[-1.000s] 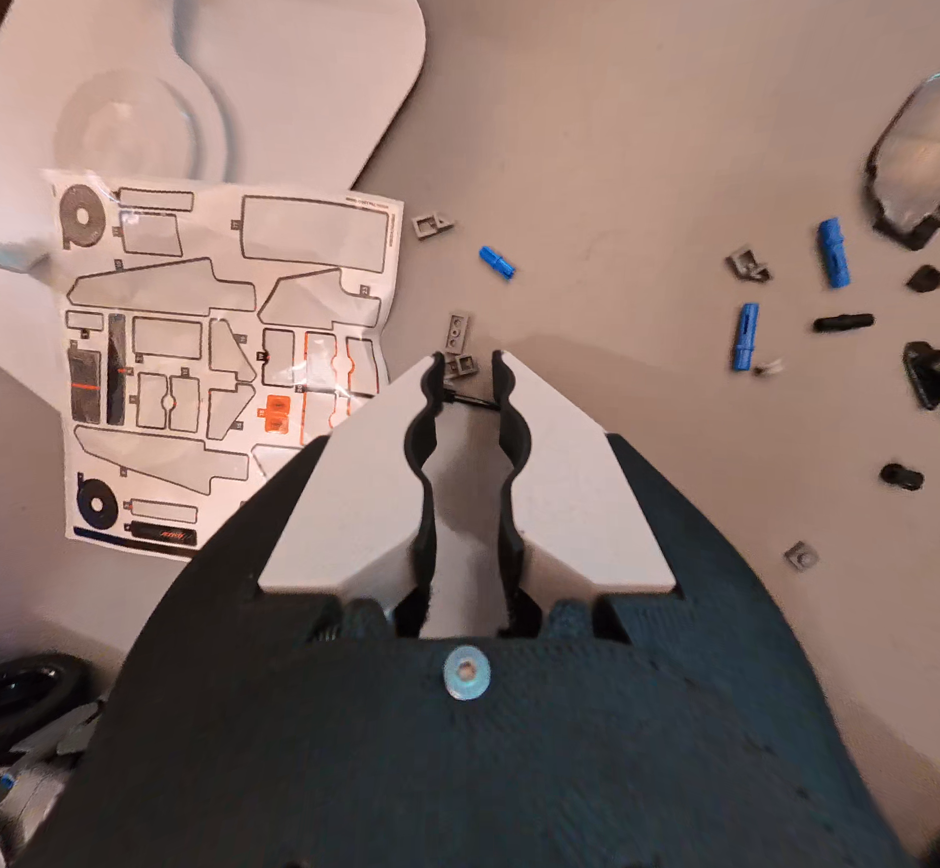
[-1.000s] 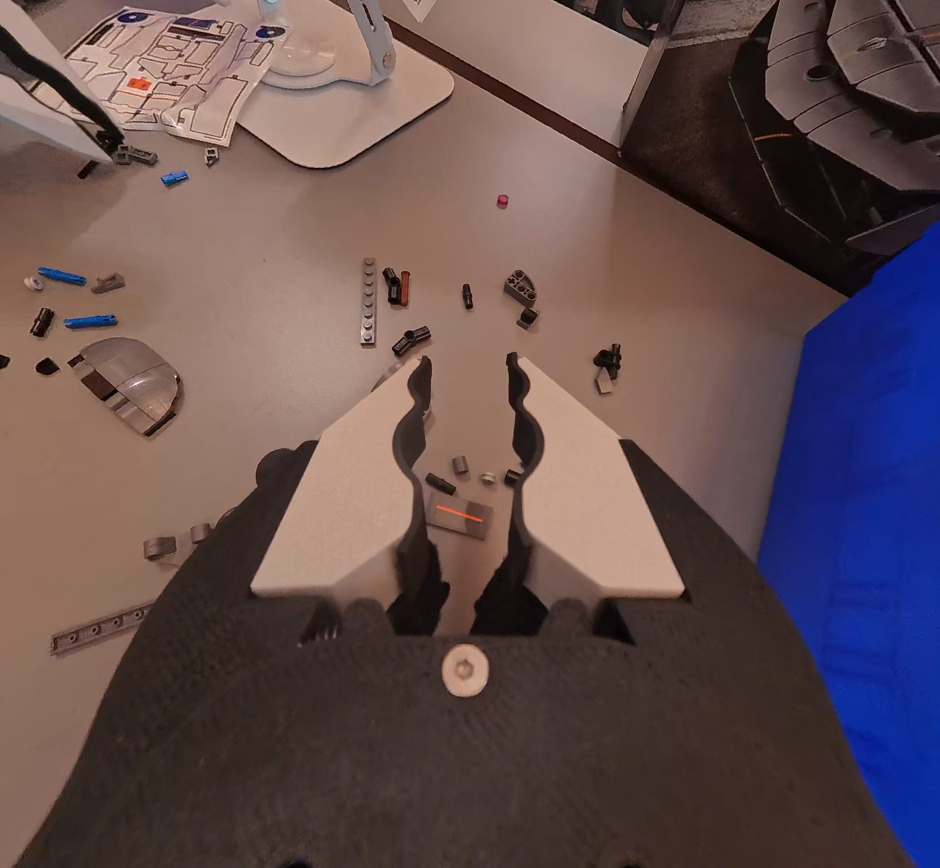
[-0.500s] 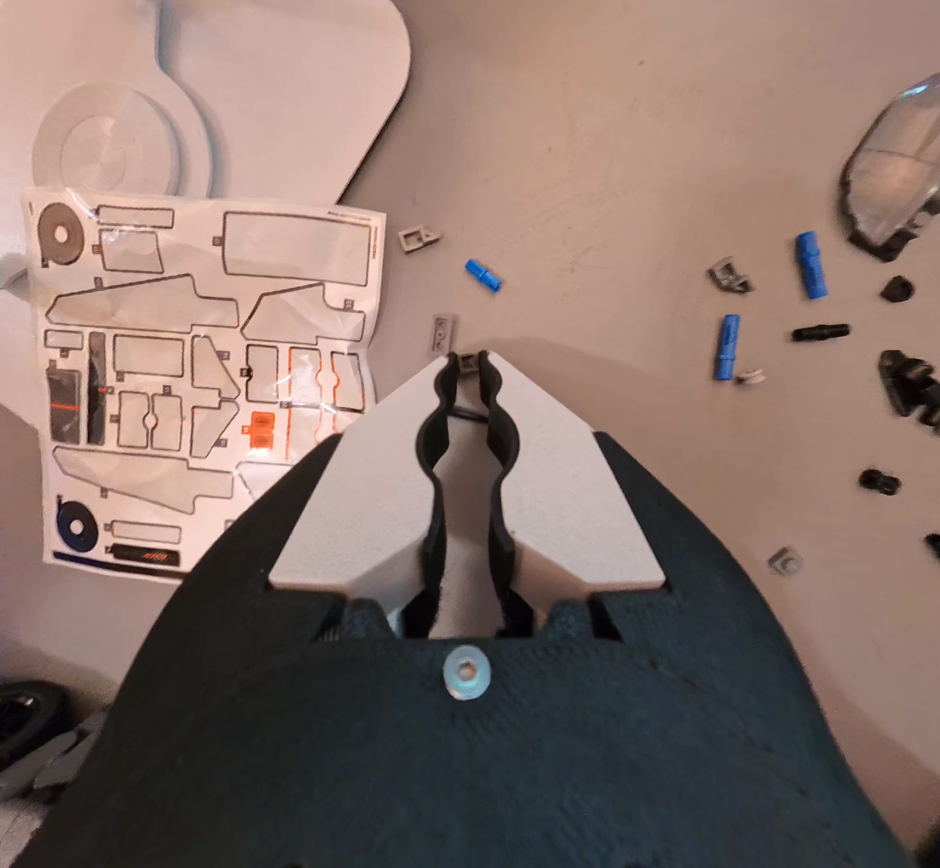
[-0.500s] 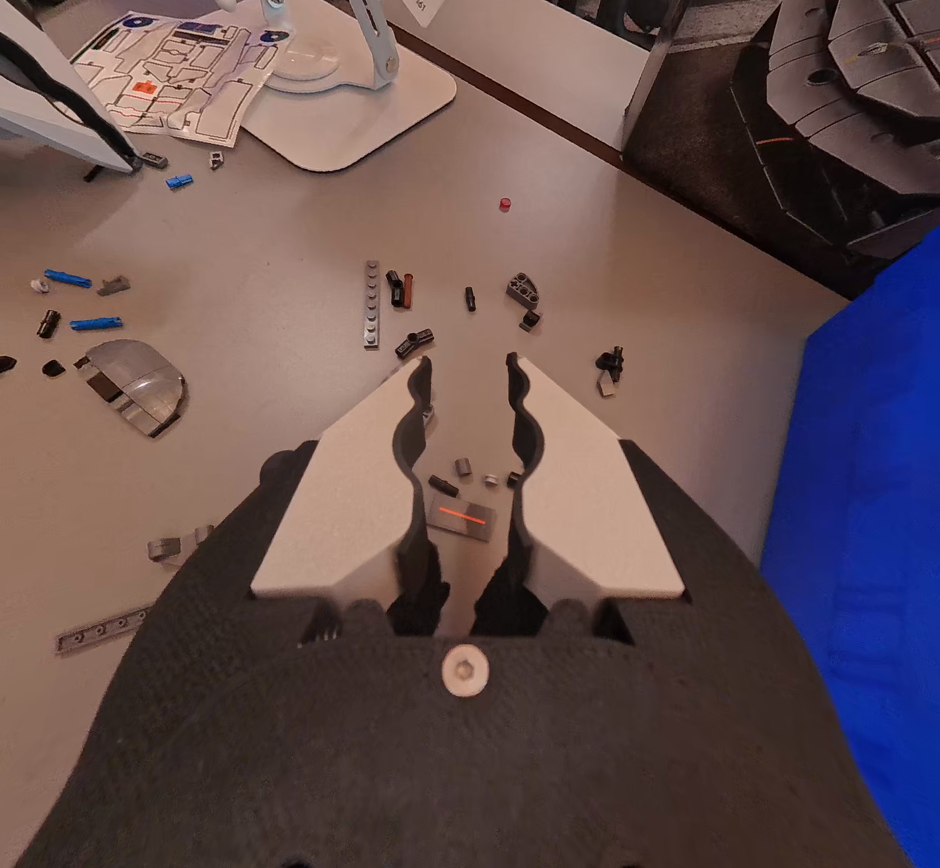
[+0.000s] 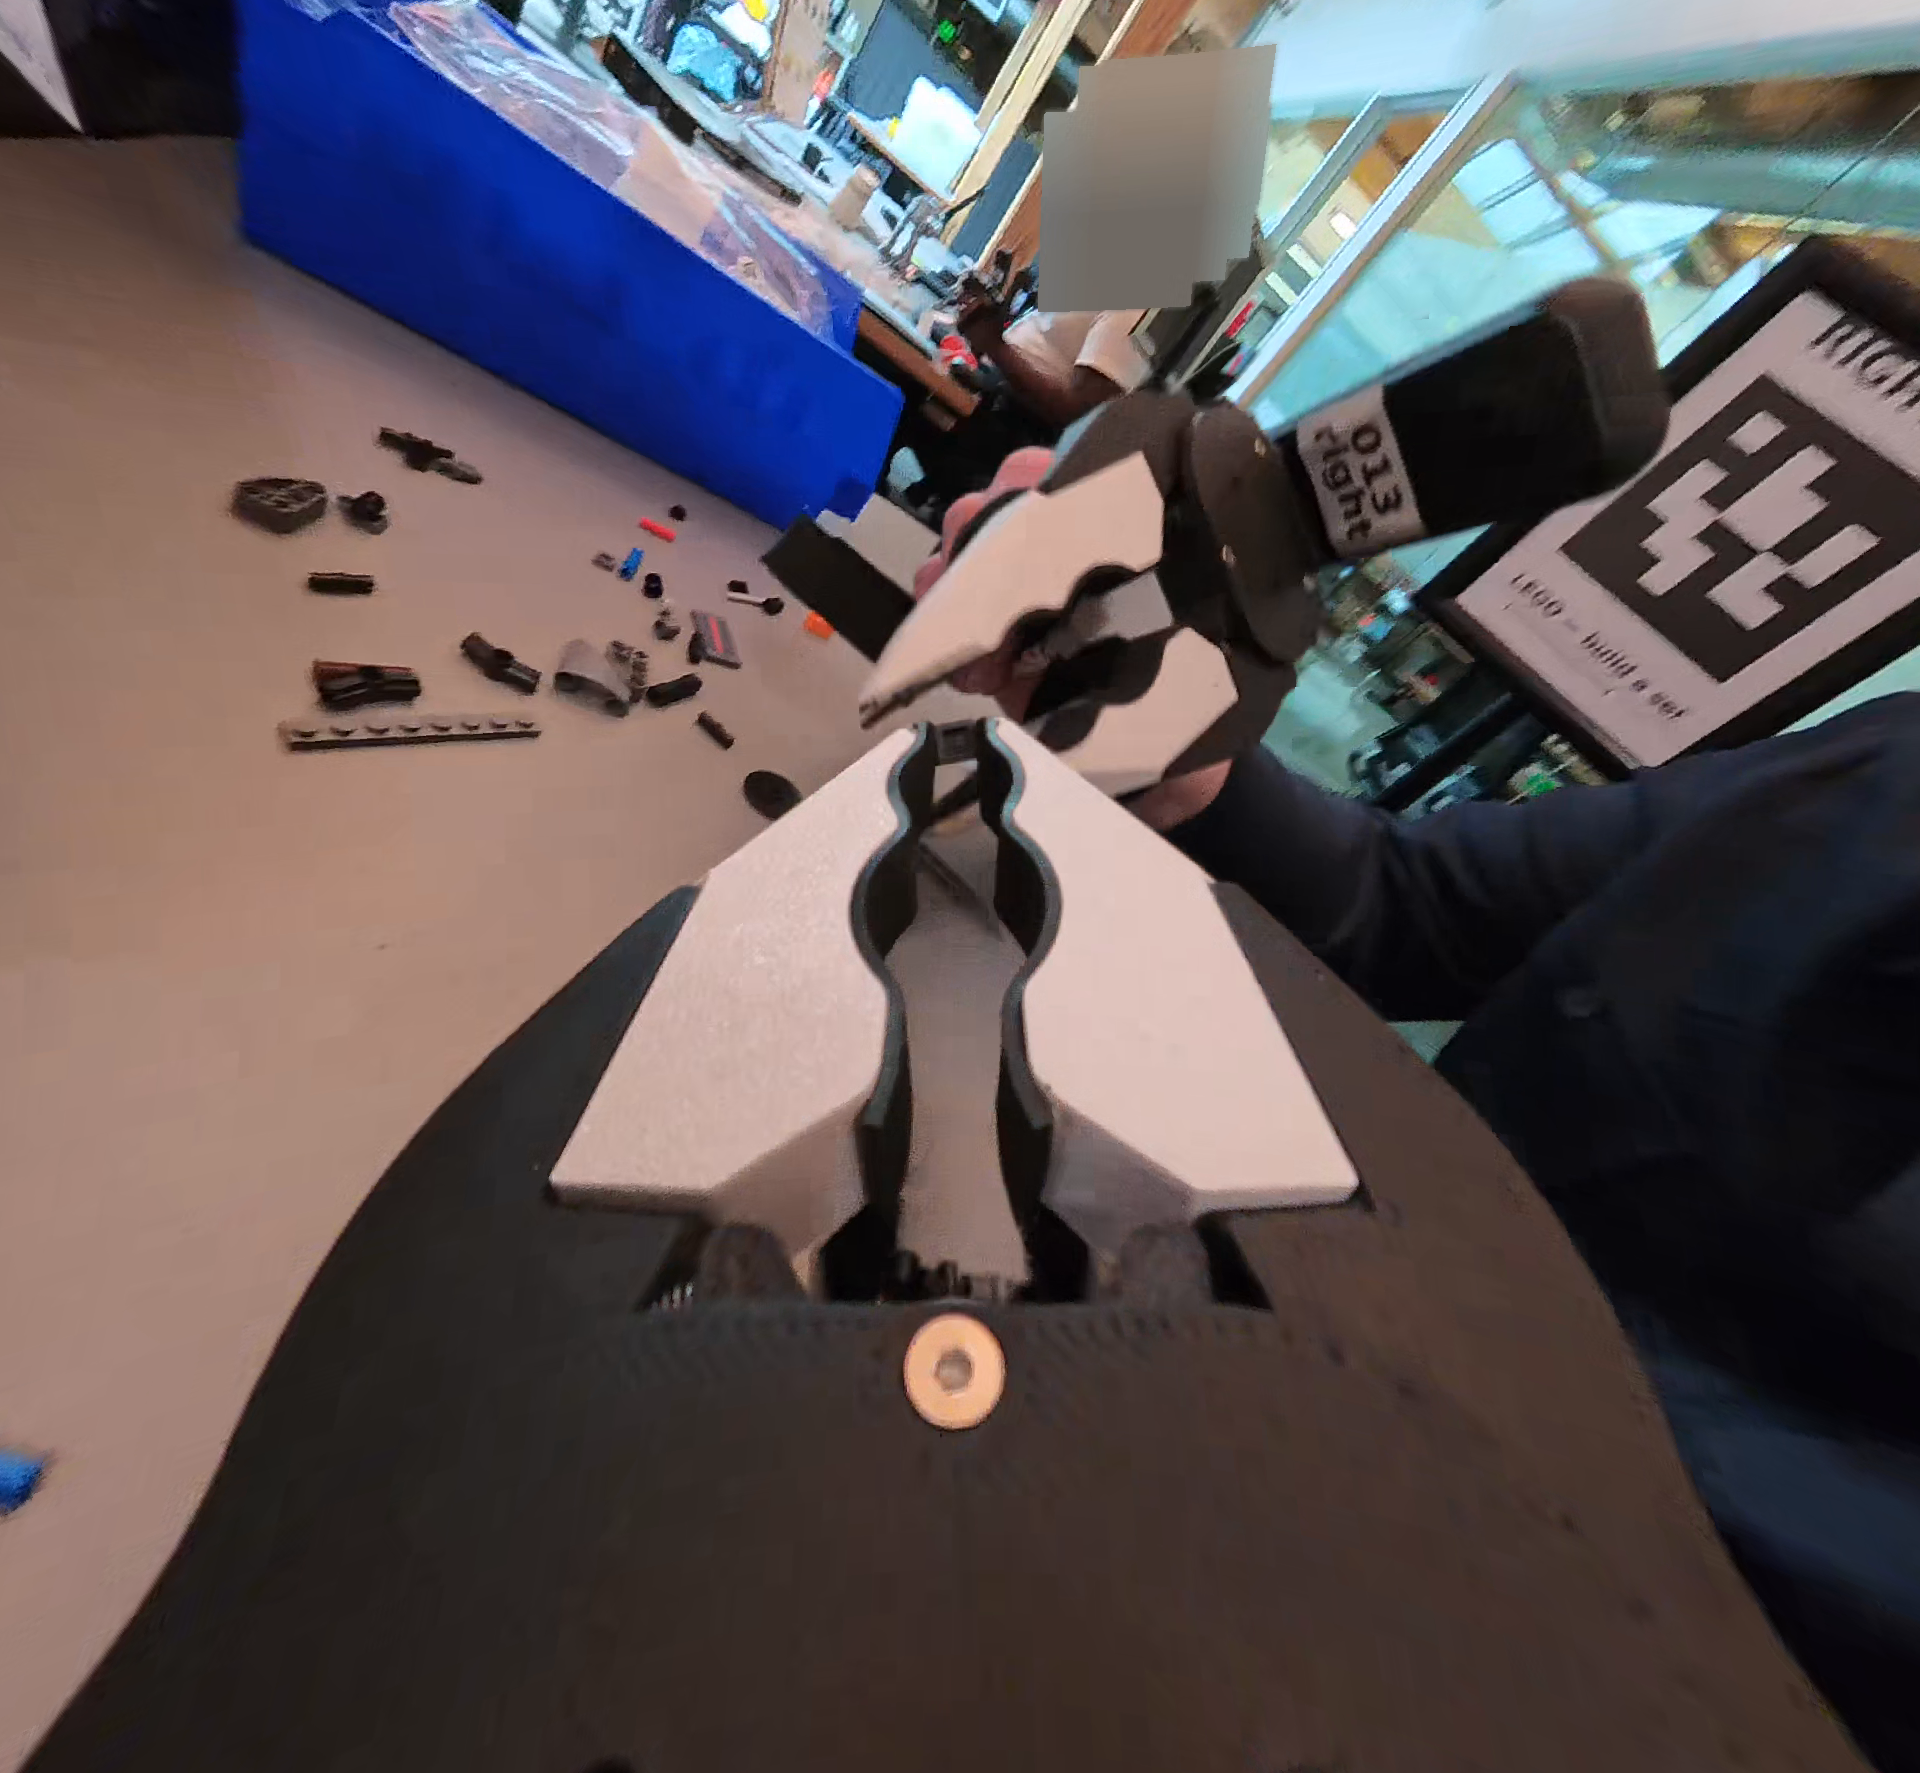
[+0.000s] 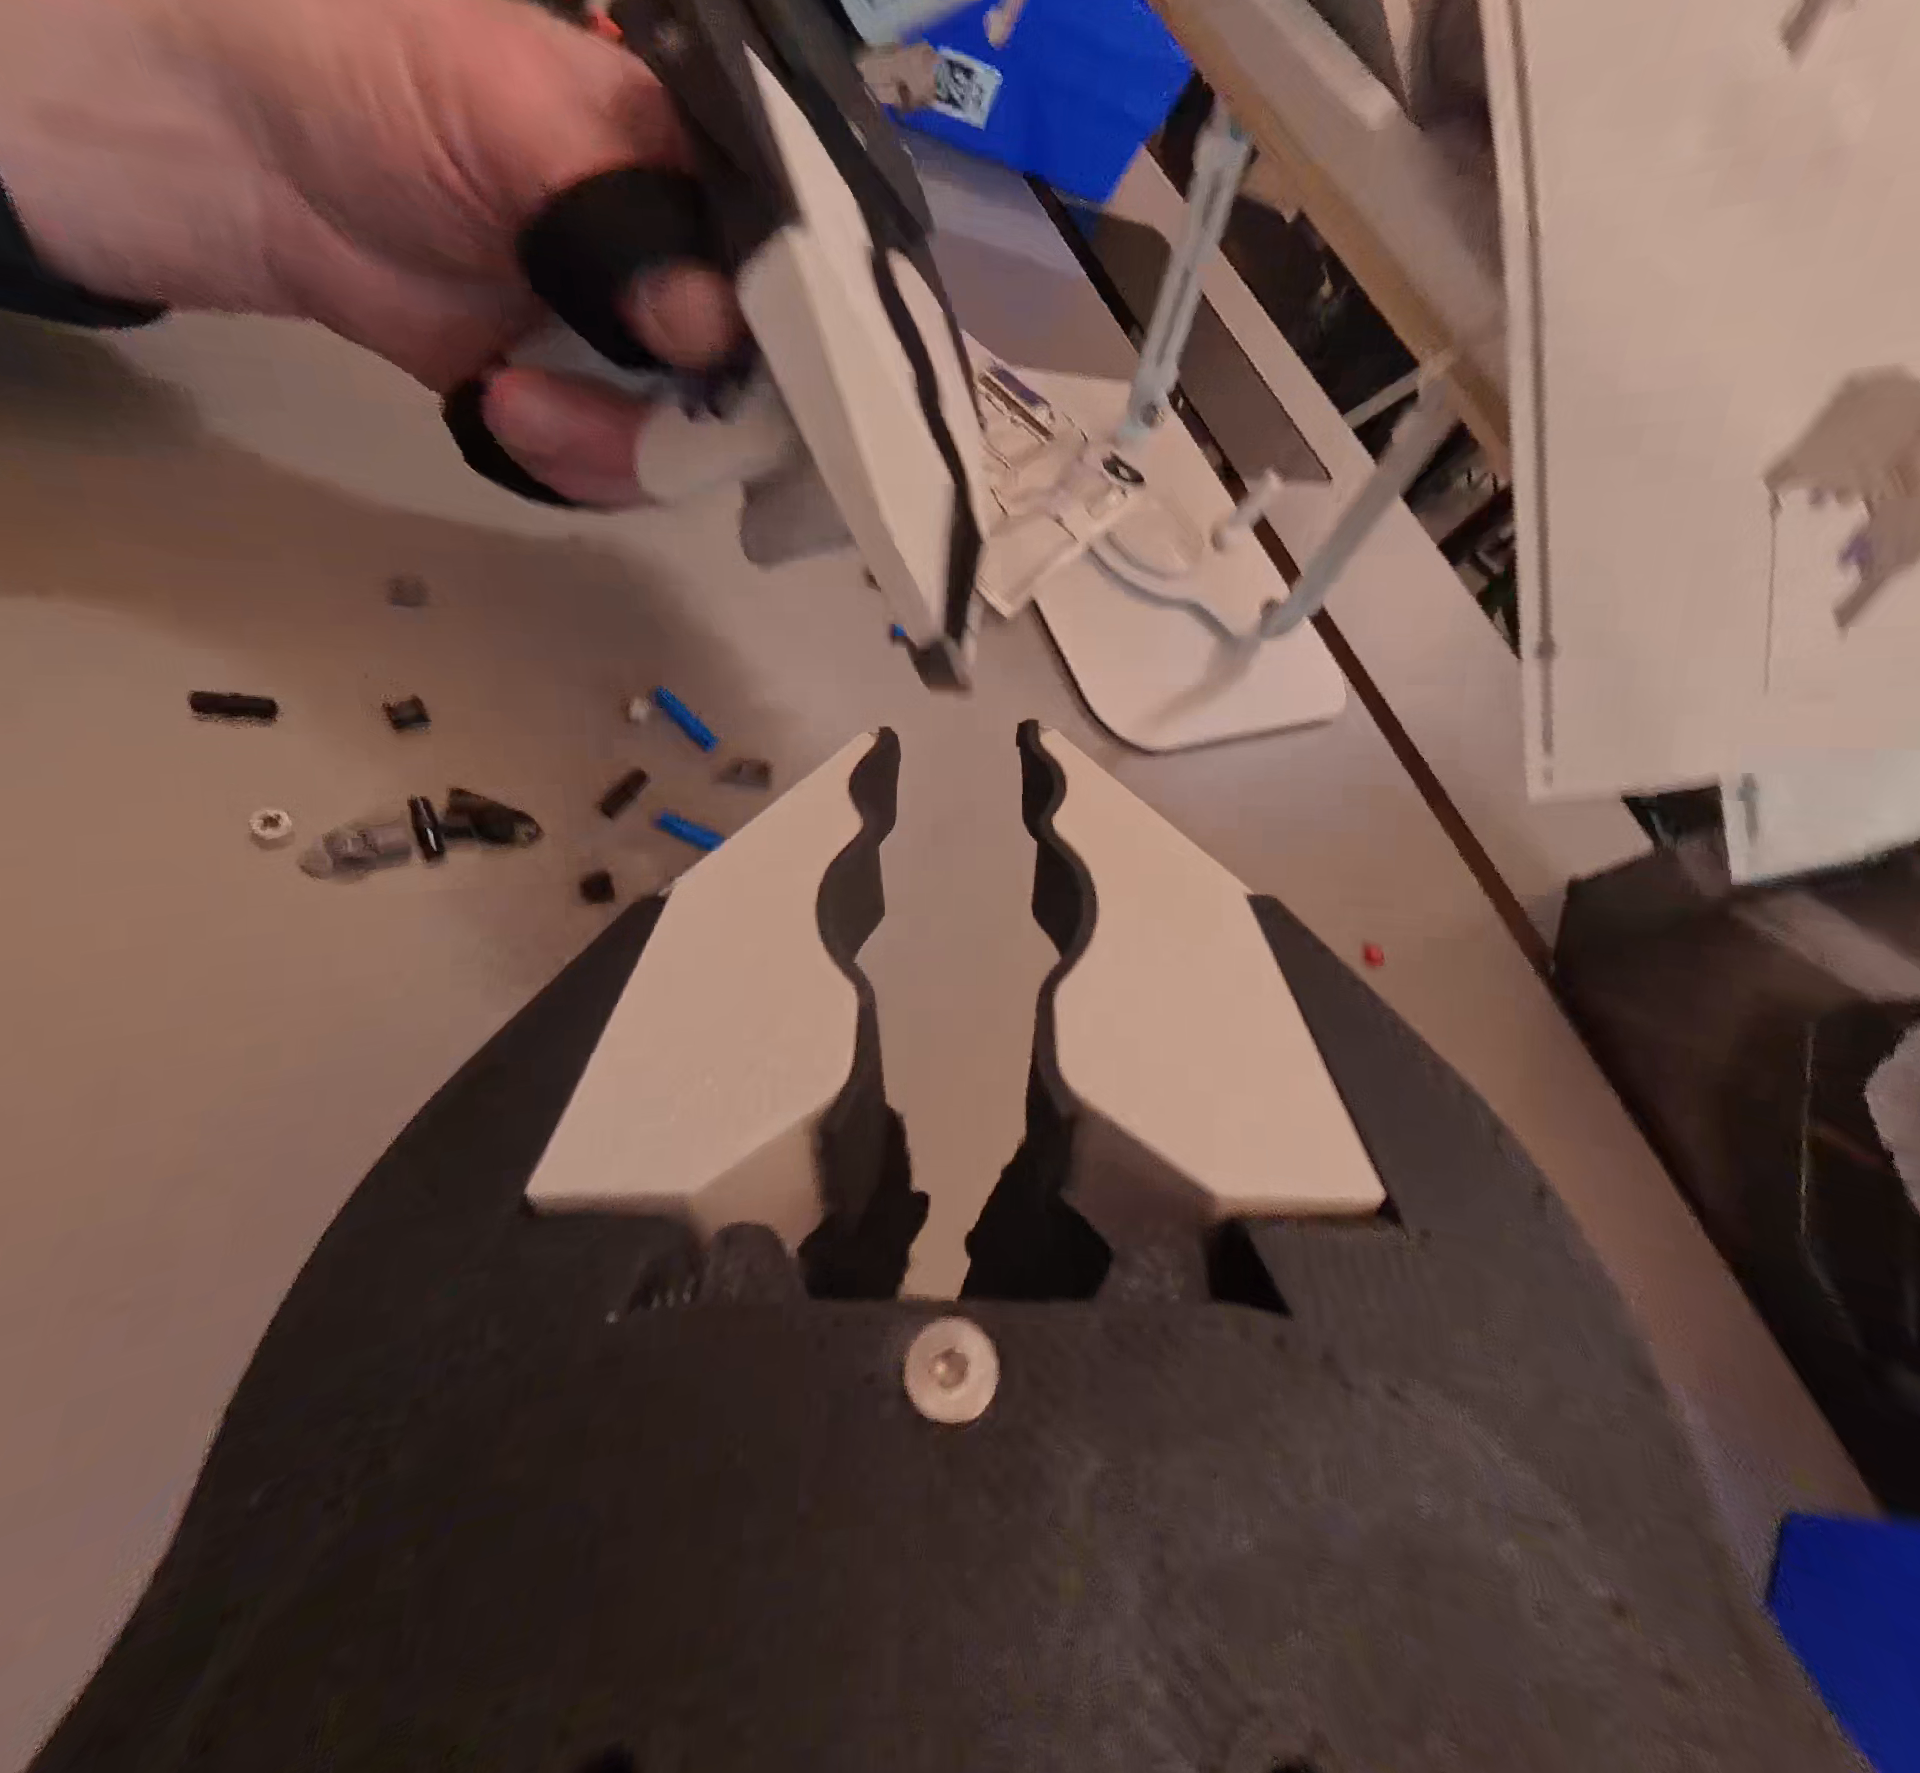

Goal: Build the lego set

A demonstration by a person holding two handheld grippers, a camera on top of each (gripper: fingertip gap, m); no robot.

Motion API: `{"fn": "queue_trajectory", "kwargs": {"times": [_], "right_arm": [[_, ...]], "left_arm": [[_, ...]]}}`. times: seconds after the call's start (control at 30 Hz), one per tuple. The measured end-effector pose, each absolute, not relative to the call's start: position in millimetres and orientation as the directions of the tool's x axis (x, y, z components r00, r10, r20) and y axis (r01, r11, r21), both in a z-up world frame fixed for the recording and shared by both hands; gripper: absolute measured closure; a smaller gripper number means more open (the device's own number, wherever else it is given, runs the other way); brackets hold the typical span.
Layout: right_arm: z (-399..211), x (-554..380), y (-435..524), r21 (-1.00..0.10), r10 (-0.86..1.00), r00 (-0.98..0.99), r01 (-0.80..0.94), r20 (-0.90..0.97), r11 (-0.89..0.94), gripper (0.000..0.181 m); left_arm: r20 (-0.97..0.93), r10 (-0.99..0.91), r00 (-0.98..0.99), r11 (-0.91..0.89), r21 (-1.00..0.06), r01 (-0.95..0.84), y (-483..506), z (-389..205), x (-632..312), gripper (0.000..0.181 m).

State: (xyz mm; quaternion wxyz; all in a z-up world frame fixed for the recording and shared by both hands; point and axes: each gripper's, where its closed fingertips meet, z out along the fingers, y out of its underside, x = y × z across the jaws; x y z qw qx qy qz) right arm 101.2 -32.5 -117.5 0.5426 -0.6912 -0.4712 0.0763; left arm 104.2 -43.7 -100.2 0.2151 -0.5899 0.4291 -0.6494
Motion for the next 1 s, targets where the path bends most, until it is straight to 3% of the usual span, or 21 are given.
{"fn": "queue_trajectory", "kwargs": {"times": [0.4, 0.63, 1.0], "right_arm": [[-112.5, 96.2, -30.2, -0.82, 0.703, 0.562, 0.57, 0.436, 0.053, 0.174], [-116.6, 105.4, -27.5, -0.783, 0.67, 0.564, 0.62, 0.482, 0.041, 0.175], [-119.6, 103.6, -27.6, -0.698, 0.616, 0.515, 0.711, 0.596, 0.081, 0.175]], "left_arm": [[0.633, -0.733, -0.249, -0.597, -0.774, -0.21, -45.7, -97.6, 106.8, 0.176], [0.494, -0.862, -0.11, -0.458, -0.854, -0.248, -34.0, -108.3, 100.5, 0.179], [0.395, -0.912, -0.107, -0.353, -0.892, -0.284, -44.9, -111.1, 108.1, 0.174]]}}
